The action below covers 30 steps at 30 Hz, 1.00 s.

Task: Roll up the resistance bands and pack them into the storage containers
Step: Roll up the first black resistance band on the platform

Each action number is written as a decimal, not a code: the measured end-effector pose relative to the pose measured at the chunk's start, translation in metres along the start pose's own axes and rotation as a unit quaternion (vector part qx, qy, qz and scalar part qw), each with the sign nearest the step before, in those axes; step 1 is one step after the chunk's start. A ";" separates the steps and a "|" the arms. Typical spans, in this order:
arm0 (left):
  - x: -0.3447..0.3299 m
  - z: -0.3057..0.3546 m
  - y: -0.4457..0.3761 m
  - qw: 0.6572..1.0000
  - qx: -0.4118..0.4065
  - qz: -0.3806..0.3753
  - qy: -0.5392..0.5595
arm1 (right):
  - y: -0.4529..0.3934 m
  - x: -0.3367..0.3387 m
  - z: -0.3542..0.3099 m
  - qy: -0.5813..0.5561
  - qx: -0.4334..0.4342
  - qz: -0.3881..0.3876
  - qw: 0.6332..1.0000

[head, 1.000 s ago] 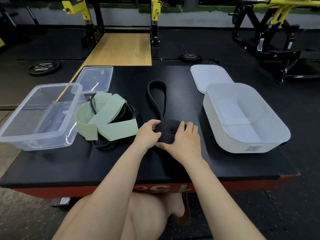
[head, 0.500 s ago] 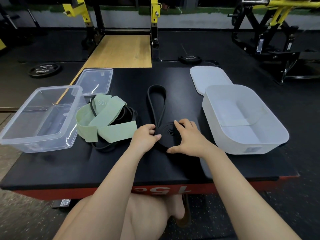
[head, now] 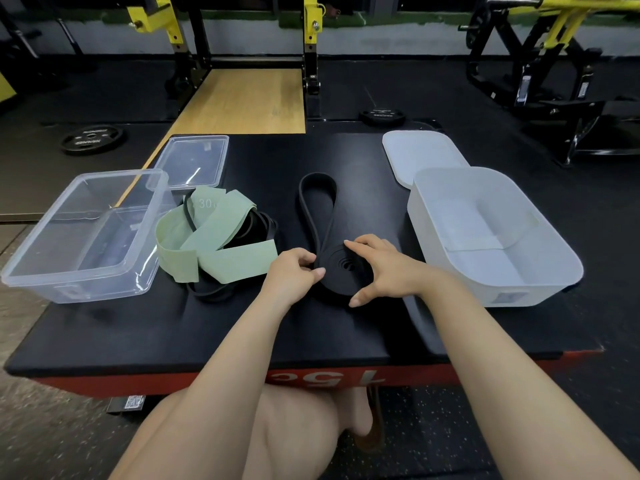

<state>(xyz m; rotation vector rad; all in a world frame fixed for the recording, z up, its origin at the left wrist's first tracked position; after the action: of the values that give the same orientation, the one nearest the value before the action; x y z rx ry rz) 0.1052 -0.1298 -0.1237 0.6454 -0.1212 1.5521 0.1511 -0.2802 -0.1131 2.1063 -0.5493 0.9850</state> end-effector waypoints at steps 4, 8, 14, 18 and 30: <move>-0.002 -0.002 -0.003 1.000 0.005 0.000 -0.016 | -0.001 0.000 0.000 0.005 0.002 -0.006 1.000; -0.004 -0.002 -0.006 1.000 0.016 0.006 -0.023 | 0.000 -0.003 -0.001 0.007 -0.003 0.004 1.000; -0.004 -0.003 -0.008 0.999 0.027 0.009 -0.027 | 0.009 -0.007 -0.014 -0.028 -0.057 0.072 0.995; -0.004 -0.003 -0.008 1.000 0.018 0.011 -0.006 | 0.022 -0.009 -0.023 0.027 -0.142 0.167 0.975; -0.004 -0.001 -0.009 0.999 -0.012 -0.018 0.031 | 0.015 -0.017 -0.024 0.039 -0.164 0.192 0.967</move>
<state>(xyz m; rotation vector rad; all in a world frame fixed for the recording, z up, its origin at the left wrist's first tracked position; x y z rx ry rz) 0.1131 -0.1320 -0.1296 0.5767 -0.0820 1.5329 0.1197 -0.2701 -0.1094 1.6918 -1.0313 1.0967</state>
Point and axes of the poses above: each hand's wrist, its own y-axis away from the middle knuckle, its own x-axis out of the back of the hand, z = x × y, the point moved 6 cm from there along -y, towards the middle knuckle, and after that the axes turned 11 degrees about -z, right-handed, at the moved point
